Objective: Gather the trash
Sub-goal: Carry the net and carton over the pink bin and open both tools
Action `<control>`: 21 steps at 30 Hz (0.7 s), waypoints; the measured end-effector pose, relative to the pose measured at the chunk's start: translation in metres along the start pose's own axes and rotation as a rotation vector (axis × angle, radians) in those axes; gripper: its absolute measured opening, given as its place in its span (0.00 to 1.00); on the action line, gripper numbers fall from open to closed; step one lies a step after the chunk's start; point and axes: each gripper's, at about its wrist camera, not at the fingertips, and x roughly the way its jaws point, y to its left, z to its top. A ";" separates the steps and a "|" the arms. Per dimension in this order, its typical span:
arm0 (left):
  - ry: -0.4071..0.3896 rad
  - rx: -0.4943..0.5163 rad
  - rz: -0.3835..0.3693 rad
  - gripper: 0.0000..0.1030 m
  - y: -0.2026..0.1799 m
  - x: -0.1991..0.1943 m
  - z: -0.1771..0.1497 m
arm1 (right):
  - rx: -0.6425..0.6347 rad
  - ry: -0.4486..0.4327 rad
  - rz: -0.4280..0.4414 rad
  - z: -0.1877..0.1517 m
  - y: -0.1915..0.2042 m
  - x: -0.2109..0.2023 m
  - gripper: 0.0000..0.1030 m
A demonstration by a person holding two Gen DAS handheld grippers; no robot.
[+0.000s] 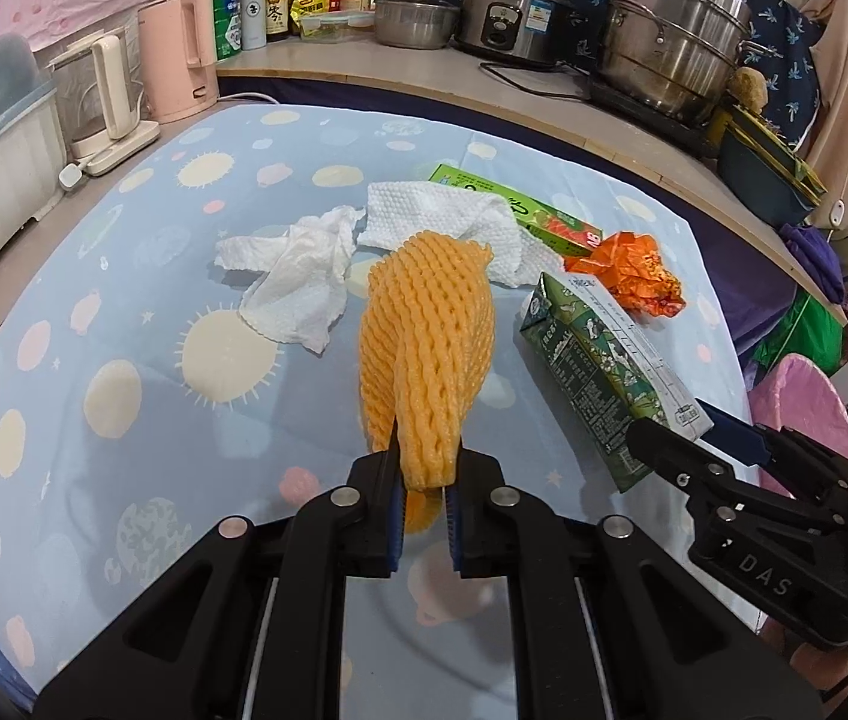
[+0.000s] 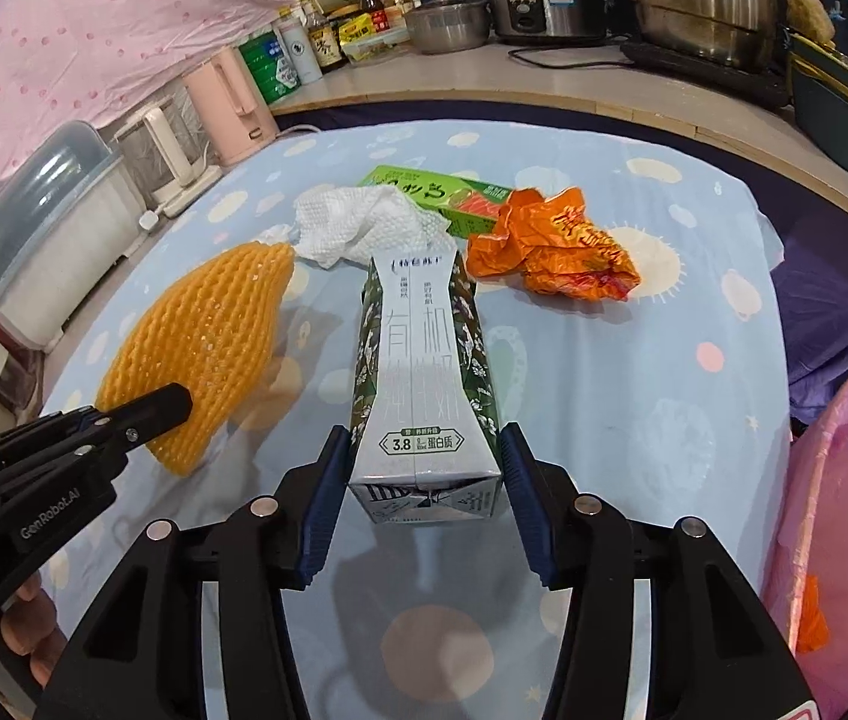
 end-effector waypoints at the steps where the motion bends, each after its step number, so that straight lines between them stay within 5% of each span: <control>1: -0.003 0.004 0.001 0.10 -0.003 -0.003 -0.001 | 0.004 -0.007 0.004 -0.001 -0.001 -0.005 0.48; 21: -0.048 0.155 -0.096 0.09 -0.085 -0.076 -0.020 | 0.120 -0.239 -0.012 -0.032 -0.040 -0.142 0.47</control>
